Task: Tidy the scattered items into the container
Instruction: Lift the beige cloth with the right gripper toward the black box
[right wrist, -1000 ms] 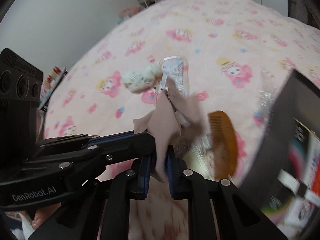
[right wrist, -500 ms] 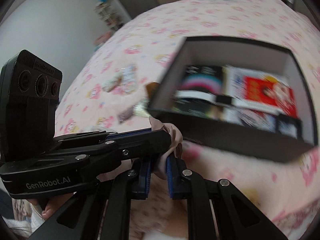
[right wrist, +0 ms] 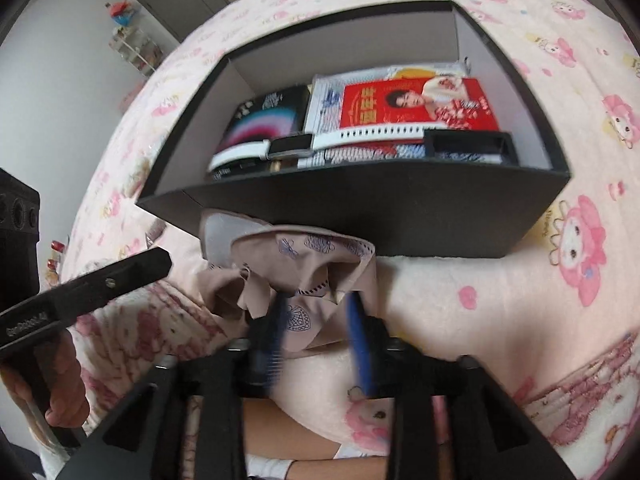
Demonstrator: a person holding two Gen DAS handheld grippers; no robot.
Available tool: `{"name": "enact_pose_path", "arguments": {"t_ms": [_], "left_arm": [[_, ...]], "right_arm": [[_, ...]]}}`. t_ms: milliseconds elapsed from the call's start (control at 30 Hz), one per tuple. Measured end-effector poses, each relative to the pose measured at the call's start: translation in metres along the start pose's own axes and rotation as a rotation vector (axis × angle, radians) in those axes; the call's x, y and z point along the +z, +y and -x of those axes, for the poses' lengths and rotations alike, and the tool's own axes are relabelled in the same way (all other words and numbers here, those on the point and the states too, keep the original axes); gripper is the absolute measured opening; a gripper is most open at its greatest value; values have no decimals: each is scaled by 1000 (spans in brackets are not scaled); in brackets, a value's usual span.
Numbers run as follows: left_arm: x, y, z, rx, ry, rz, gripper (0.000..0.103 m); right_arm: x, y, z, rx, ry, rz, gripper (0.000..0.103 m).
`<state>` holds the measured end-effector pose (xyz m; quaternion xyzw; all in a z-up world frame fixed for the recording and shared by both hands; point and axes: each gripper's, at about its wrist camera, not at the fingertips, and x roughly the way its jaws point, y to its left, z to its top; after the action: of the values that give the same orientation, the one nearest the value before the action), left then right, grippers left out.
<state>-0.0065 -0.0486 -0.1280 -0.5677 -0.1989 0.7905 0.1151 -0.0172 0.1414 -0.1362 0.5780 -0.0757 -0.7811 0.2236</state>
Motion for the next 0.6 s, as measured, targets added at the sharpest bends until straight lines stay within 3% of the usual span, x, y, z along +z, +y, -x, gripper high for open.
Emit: {"name": "enact_pose_path", "arguments": {"t_ms": [100,233,267,300,367,400,433,533,600], "left_arm": [[1,6,-22,85,48,12,50],[3,6,-43,115,73,3,70],[3,5,-48,122,84,0,68],[3,4,-53,127,93,-3,65],[0,-1,-57,86,94,-29,28],[-2,-4,-57,42,101,-50,22],[-5,-9,-55,12,98,-84,13],[-15,-27,-44,-84,81,-191,8],[-19,-31,-33,-112,51,-226,8]], "right_arm": [[0,-4,-17,-37,31,-1,50],[0,-19,-36,-53,66,-53,50],[0,-23,-41,-34,70,-70,50],[0,-26,-43,-20,68,-80,50],[-1,-28,-45,14,47,-69,48],[-1,-29,-43,35,23,-78,39],[0,-33,-39,53,-6,-99,17],[2,-42,-25,20,-72,-127,8],[3,-47,-11,4,-122,-135,7]]}}
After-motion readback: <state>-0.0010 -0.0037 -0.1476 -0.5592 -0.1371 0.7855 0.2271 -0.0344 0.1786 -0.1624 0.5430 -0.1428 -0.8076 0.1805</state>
